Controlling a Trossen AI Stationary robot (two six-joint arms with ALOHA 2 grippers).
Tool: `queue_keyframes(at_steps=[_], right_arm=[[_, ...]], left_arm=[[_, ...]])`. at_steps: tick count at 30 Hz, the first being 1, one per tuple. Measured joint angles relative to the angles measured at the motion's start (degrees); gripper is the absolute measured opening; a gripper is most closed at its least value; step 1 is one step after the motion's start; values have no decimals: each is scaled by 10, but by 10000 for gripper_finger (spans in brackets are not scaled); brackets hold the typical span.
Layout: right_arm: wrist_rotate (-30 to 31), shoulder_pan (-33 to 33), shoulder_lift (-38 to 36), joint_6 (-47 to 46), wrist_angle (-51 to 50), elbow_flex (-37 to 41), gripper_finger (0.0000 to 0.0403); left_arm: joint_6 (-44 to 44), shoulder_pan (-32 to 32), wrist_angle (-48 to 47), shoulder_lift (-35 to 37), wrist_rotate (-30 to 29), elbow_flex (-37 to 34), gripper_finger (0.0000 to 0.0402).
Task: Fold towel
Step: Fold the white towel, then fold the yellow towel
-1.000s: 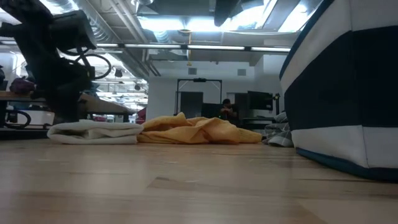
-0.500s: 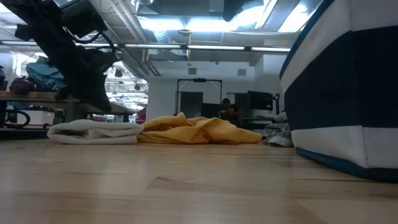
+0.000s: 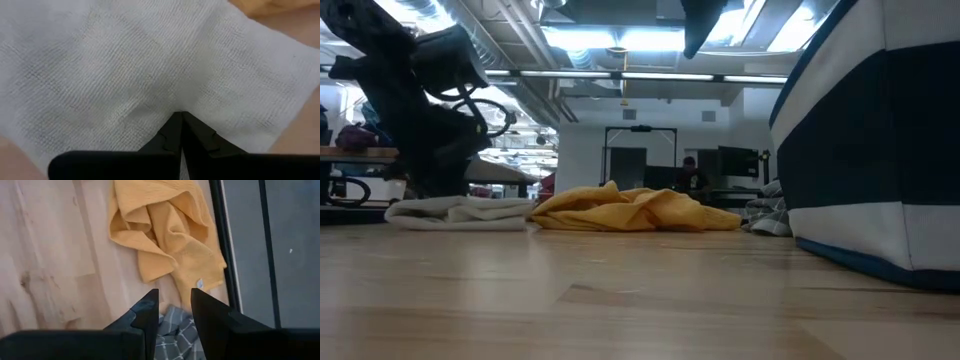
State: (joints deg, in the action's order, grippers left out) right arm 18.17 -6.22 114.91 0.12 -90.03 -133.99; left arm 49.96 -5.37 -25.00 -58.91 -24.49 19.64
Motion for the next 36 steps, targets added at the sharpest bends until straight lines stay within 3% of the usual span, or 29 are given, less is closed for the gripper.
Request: queue_keyframes(at_steps=[7, 11, 14, 21, 31, 36], right_arm=[[1, -32, 0, 4, 0, 0, 117], [1, -37, -3, 7, 1, 2, 117], [-25, -37, -17, 8, 1, 23, 117], [-49, -35, -76, -31, 1, 131, 117], [-73, -21, -122, -112, 15, 307, 117], [-89, 7, -122, -112, 89, 368, 117]], left_arm=[[-17, 0, 25, 36, -17, 16, 3], [-120, 11, 94, 78, -16, 45, 3], [-199, 20, 200, 91, -12, 48, 3], [-384, 23, 380, 37, 34, 48, 10], [-554, -32, 477, -72, 36, 48, 122], [-673, -58, 485, -127, 81, 69, 157]])
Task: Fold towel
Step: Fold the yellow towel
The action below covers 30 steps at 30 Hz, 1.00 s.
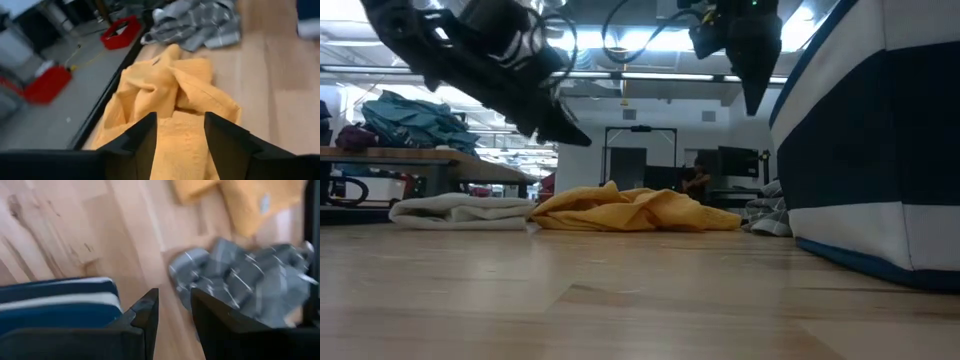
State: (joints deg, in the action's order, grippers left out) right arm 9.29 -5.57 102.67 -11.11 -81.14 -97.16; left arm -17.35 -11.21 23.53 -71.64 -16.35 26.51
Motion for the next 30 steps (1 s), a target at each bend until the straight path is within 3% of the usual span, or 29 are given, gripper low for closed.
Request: queue_keyframes(at_steps=[5, 9, 17, 21, 30], right_arm=[[-1, 17, 0, 1, 49, 26, 117], [-19, 23, 0, -6, 66, 26, 117], [-75, 23, 0, -7, 95, 26, 117], [-79, 23, 0, -6, 106, 26, 117], [-80, 23, 0, -6, 143, 26, 117]], left_arm=[[-144, -16, -2, -61, 45, 45, 153], [-178, -32, -23, -106, 75, 98, 146], [-231, -55, -215, -157, 147, 200, 145], [-302, -55, -279, -161, 149, 215, 145], [-384, -66, -253, -161, 147, 216, 145]])
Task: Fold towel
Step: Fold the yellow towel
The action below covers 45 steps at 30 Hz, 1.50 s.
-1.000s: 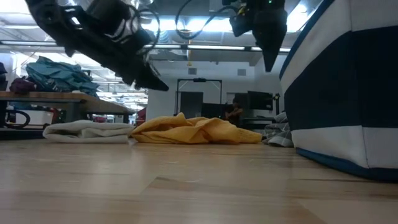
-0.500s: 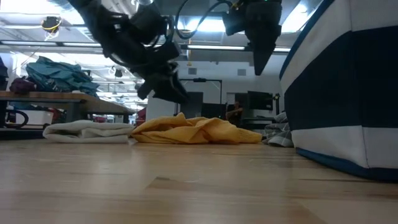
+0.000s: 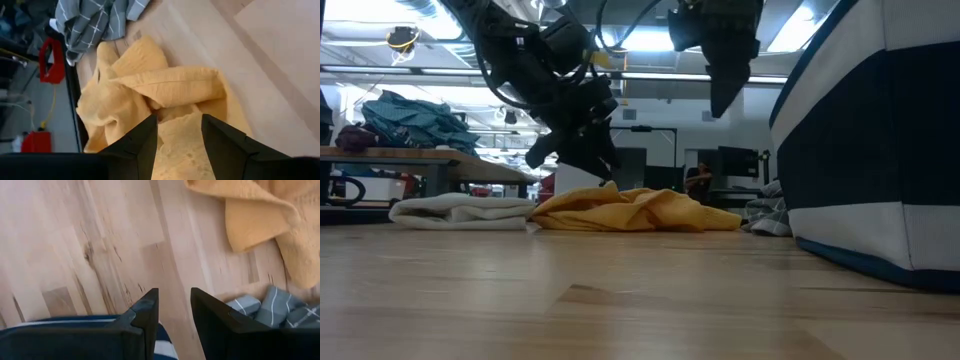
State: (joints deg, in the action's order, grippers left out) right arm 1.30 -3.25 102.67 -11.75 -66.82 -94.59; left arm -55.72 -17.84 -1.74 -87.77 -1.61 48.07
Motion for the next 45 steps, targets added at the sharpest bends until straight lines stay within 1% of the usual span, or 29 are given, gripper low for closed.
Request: queue_keyframes(at_steps=[4, 6, 10, 17, 24, 26, 28, 32, 33, 34, 37, 43, 45], right_arm=[[-19, 0, 0, 0, 13, 0, 117], [-33, 0, 0, 0, 16, 0, 117], [-50, 0, 0, 0, 28, 0, 117], [-50, 0, 0, 0, 28, 0, 117], [-50, 0, 0, 0, 29, 0, 117], [-49, 0, 0, 0, 29, 0, 117], [-49, 0, 0, 0, 29, 0, 117], [-45, 0, 0, 0, 27, 0, 117], [-40, 0, 0, 1, 26, 0, 117], [-34, 0, 0, 2, 23, 0, 117], [-15, 0, 0, 15, 18, 0, 117], [-8, 0, 0, 37, 13, 0, 117], [-7, 0, 0, 38, 5, 0, 117]], left_arm=[[-46, -17, 6, -6, -1, 0, 145], [-52, -27, 18, -17, -1, 1, 145], [-60, -37, 11, -49, -1, 16, 145], [-103, -35, -102, -84, -1, 50, 145], [-107, -35, -160, -85, -1, 51, 144], [-104, -35, -161, -85, -1, 51, 135], [-91, -31, -157, -85, -1, 51, 115], [-55, -20, -152, -85, -3, 51, 45], [-40, -16, -152, -85, -7, 51, 25], [-20, -12, -151, -84, -13, 51, 13], [29, -1, -151, -75, -33, 51, 9], [34, 7, -153, -33, -54, 51, 1], [50, 7, -154, -11, -55, 51, 1]])
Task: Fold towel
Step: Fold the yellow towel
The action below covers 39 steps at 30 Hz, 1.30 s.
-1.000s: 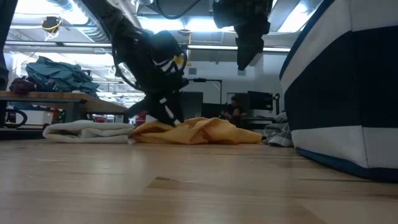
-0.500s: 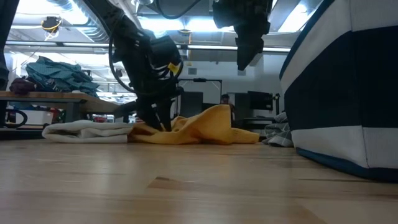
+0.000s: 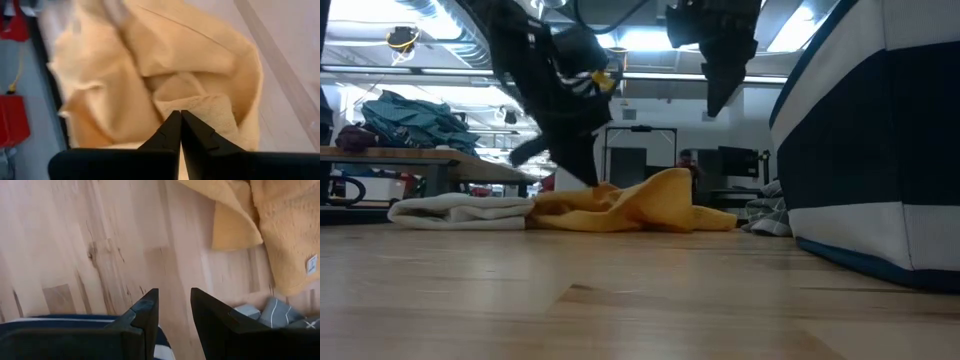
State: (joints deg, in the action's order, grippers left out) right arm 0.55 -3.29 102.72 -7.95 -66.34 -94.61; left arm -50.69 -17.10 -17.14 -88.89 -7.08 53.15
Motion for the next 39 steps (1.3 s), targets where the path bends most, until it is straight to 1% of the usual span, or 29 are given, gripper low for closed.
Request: queue_keyframes(at_steps=[4, 6, 12, 14, 21, 25, 27, 30, 34, 37, 39], right_arm=[[6, 0, 0, 10, -13, 0, 117], [25, -1, 0, 9, -10, 0, 117], [151, -1, 7, 21, 17, -1, 117], [177, -4, 13, 30, 35, -1, 117], [129, -38, 40, 39, 56, 0, 117], [64, -63, 55, 39, 58, 0, 117], [50, -71, 63, 38, 63, 0, 117], [61, -80, 65, 38, 63, 0, 117], [103, -89, 64, 39, 67, 0, 117], [100, -94, 64, 39, 66, 0, 117], [80, -96, 64, 38, 65, 0, 117]], left_arm=[[42, -2, -4, 46, -1, 0, 1], [66, -2, -5, 68, -1, 0, 0], [101, -2, -10, 114, -1, 0, 0], [107, -2, -14, 123, 0, 0, 0], [117, -2, -48, 126, 0, 0, 0], [118, -2, -62, 126, 0, 0, 0], [118, -2, -68, 126, 0, 0, 0], [118, -2, -69, 126, 0, 0, 0], [118, -2, -70, 126, 0, 0, 0], [118, -2, -71, 126, 0, 0, 0], [118, -2, -77, 126, 0, 0, 0]])
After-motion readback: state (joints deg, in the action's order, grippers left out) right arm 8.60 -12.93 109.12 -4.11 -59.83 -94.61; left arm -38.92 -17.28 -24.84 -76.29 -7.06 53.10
